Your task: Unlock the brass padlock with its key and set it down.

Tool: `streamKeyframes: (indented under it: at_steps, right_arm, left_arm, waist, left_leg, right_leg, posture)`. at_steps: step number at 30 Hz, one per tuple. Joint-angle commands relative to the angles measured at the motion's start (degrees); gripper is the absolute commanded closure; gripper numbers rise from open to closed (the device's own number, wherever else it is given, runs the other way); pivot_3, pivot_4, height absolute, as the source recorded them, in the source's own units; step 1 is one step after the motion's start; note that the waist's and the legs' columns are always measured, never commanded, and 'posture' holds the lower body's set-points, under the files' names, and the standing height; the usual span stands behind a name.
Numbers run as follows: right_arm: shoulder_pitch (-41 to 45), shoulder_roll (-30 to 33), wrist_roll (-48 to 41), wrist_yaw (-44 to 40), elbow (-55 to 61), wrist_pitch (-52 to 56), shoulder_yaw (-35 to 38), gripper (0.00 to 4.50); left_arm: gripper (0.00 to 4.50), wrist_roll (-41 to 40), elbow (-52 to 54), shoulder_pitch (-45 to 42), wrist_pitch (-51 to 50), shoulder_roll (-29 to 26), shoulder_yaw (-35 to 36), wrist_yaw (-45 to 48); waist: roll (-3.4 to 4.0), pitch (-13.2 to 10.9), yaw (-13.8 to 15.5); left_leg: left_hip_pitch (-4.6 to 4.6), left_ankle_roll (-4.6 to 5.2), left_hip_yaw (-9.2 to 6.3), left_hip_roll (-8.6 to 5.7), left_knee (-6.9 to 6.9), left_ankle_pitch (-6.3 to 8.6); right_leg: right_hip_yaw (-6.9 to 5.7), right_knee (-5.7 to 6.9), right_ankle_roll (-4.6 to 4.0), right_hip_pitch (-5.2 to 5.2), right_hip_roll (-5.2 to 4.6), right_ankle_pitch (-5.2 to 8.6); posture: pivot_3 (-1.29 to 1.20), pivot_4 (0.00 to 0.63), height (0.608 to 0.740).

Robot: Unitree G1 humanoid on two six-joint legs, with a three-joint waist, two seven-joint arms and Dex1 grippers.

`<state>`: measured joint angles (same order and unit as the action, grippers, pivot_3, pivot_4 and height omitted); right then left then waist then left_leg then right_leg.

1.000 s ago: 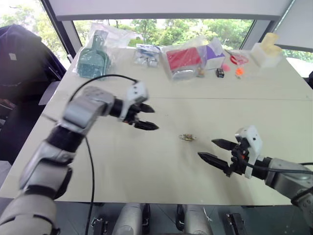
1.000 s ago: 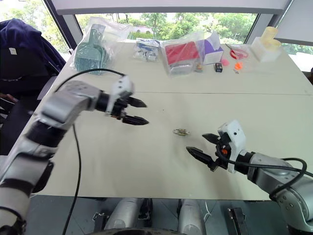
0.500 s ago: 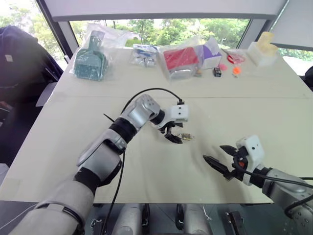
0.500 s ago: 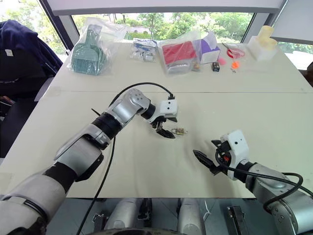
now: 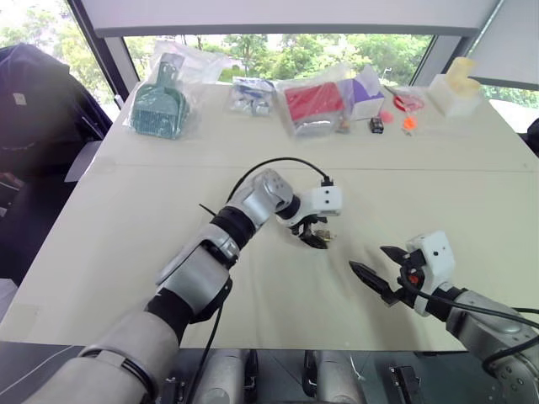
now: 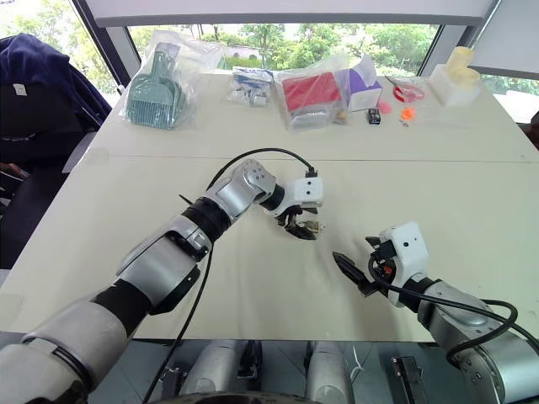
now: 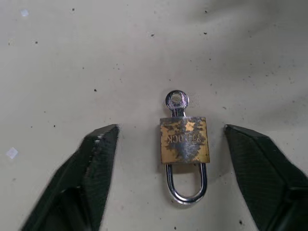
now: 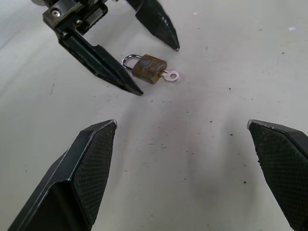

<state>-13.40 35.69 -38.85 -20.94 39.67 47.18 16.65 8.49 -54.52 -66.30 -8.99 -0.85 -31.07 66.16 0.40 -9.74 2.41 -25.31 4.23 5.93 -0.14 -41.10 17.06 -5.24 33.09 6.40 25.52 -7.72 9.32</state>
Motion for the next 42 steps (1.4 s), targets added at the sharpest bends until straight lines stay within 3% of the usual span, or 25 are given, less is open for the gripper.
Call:
streamKeyframes:
  at_steps: [1,4,5,9,13,19,29,39,42]
  right_arm:
    - [0.5,-0.3,0.2,0.1,1.5,-1.2,1.3,0.00]
    - [1.7,-0.4,0.1,-0.1,0.8,-1.2,1.0,0.00]
    - [2.4,-0.6,-0.1,0.0,0.4,-1.1,1.0,0.00]
    - [5.5,-3.5,-2.7,1.5,-1.6,-0.3,2.1,0.00]
    - [9.1,-7.8,-8.6,3.2,-3.3,1.1,3.6,0.00]
    - [18.3,-14.7,-22.0,8.8,-6.7,2.7,4.5,0.00]
    - [27.8,-21.6,-32.9,16.8,-11.7,-1.7,4.4,0.00]
    - [28.7,-20.6,-34.4,18.5,-12.5,-3.7,2.5,0.00]
    - [29.5,-20.6,-34.3,18.3,-13.3,-4.2,1.9,0.91]
  left_arm:
    - [2.52,2.9,2.6,3.5,-0.3,-1.2,-1.7,0.5]
    - [3.61,3.5,7.5,6.1,-1.8,-3.3,-2.1,1.4]
    - [3.73,3.8,9.2,7.0,-2.0,-4.2,-2.3,1.5]
    - [3.73,3.3,16.5,9.8,-1.3,-7.8,-0.2,0.4]
    - [3.73,-2.2,24.1,10.9,1.2,-11.4,7.2,-1.1]
    - [3.73,-10.3,35.0,12.6,6.2,-12.5,17.5,-5.6]
    - [3.73,-12.1,42.8,15.7,7.5,-12.8,19.6,-10.6]
    - [3.73,-13.2,44.7,16.0,8.1,-12.7,18.6,-10.4]
    - [3.73,-13.4,45.3,16.0,7.8,-12.5,18.3,-10.4]
  waist:
    - [0.00,0.0,0.0]
    - [0.00,0.0,-0.2]
    - [0.00,0.0,-0.2]
    - [0.00,0.0,-0.6]
    - [0.04,0.0,-1.5]
    - [0.05,0.0,-1.5]
    - [0.09,0.0,-1.7]
    - [0.09,0.0,-1.8]
    - [0.09,0.0,-1.7]
  left_leg:
    - [0.02,0.00,-0.01,0.00,0.00,0.00]
    - [0.06,0.00,-0.02,0.01,-0.01,0.00]
    - [0.07,0.00,-0.02,0.02,-0.01,0.00]
    - [0.08,-0.01,-0.01,0.06,0.05,0.00]
    - [0.02,-0.03,-0.01,0.11,0.07,-0.02]
    - [-0.08,-0.06,-0.01,0.03,0.06,-0.03]
    - [-0.02,-0.14,0.00,-0.02,0.07,-0.09]
    - [0.01,-0.13,0.02,-0.02,0.08,-0.09]
    - [0.01,-0.13,0.02,-0.02,0.08,-0.09]
  right_leg:
    - [0.00,0.00,0.00,-0.02,0.00,0.00]
    - [-0.01,0.01,-0.01,-0.06,-0.01,0.00]
    - [-0.01,0.01,-0.01,-0.05,0.00,0.00]
    - [-0.01,0.04,0.00,0.00,0.04,0.00]
    - [0.00,0.12,-0.01,0.13,0.06,0.00]
    - [0.01,0.14,0.00,0.19,-0.04,-0.03]
    - [-0.01,0.22,0.16,0.11,0.03,-0.13]
    - [0.00,0.24,0.19,0.07,0.07,-0.14]
    - [0.00,0.23,0.19,0.06,0.08,-0.14]
  posture:
    - [0.00,0.150,0.735]
    - [0.00,0.150,0.735]
    - [0.00,0.150,0.735]
    - [0.00,0.150,0.735]
    - [0.00,0.150,0.735]
    - [0.00,0.150,0.735]
    - [0.00,0.150,0.735]
    - [0.00,0.150,0.735]
    - [0.00,0.150,0.735]
